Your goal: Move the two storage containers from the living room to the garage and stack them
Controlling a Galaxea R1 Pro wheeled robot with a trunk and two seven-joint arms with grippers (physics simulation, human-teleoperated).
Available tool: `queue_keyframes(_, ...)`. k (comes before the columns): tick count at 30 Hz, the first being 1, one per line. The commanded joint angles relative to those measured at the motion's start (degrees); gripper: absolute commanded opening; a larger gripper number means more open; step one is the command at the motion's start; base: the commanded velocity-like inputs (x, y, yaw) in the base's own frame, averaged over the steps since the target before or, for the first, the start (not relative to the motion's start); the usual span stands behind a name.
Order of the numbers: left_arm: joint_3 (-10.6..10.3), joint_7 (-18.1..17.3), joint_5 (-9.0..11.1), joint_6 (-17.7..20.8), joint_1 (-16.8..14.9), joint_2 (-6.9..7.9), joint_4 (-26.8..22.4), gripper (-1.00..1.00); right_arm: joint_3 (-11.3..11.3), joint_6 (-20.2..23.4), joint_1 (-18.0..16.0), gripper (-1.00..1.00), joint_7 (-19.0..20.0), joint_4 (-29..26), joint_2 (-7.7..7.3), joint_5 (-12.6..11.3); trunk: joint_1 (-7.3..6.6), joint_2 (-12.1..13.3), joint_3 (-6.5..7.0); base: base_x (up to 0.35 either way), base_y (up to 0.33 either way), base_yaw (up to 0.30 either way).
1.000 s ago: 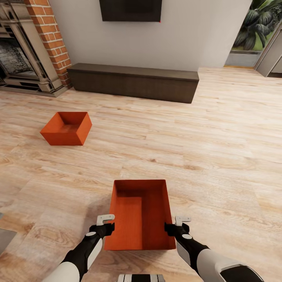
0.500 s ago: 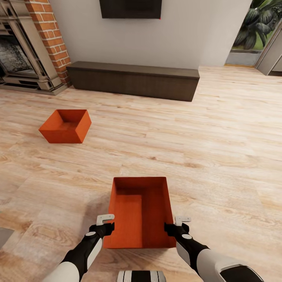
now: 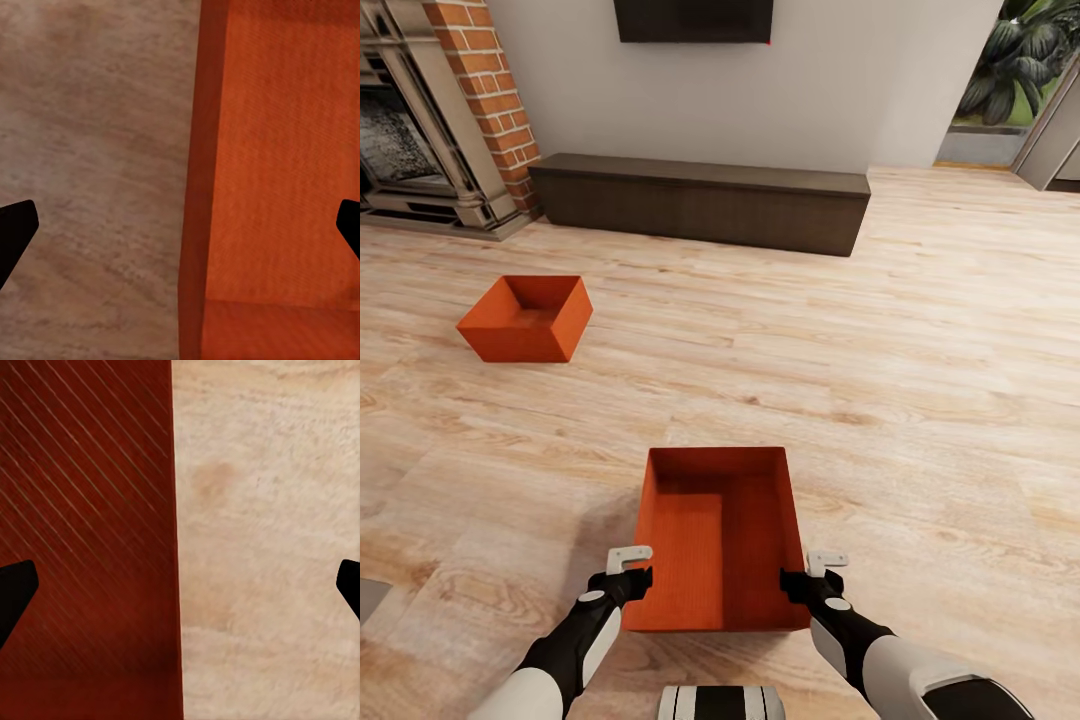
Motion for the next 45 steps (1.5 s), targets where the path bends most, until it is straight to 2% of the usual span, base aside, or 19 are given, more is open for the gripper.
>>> queue_keyframes(1, 0.03, 0.16, 0.32, 0.32, 0.01, -0.03, -0.11, 1.0, 0.5, -0.21, -0.03, 1.0, -0.17, 0.06, 0.01, -0.6, -0.01, -0.01, -0.04, 0.0, 0.0, 0.0)
queue_keyframes(14, 0.03, 0.23, 0.32, 0.32, 0.01, 0.01, 0.09, 1.0, 0.5, -0.21, -0.03, 1.0, -0.01, 0.06, 0.01, -0.6, -0.01, -0.01, -0.04, 0.0, 0.0, 0.0)
queue_keyframes(28, 0.0, 0.18, 0.32, 0.32, 0.01, 0.02, -0.06, 1.0, 0.5, -0.21, -0.03, 1.0, 0.13, 0.06, -0.08, -0.6, 3.07, -5.63, -2.55, 0.0, 0.0, 0.0)
queue_keyframes(45, 0.0, 0.22, 0.32, 0.32, 0.01, -0.01, -0.18, 1.0, 0.5, -0.21, -0.03, 1.0, 0.2, 0.06, 0.0, -0.6, 3.07, -5.63, -2.55, 0.0, 0.0, 0.0)
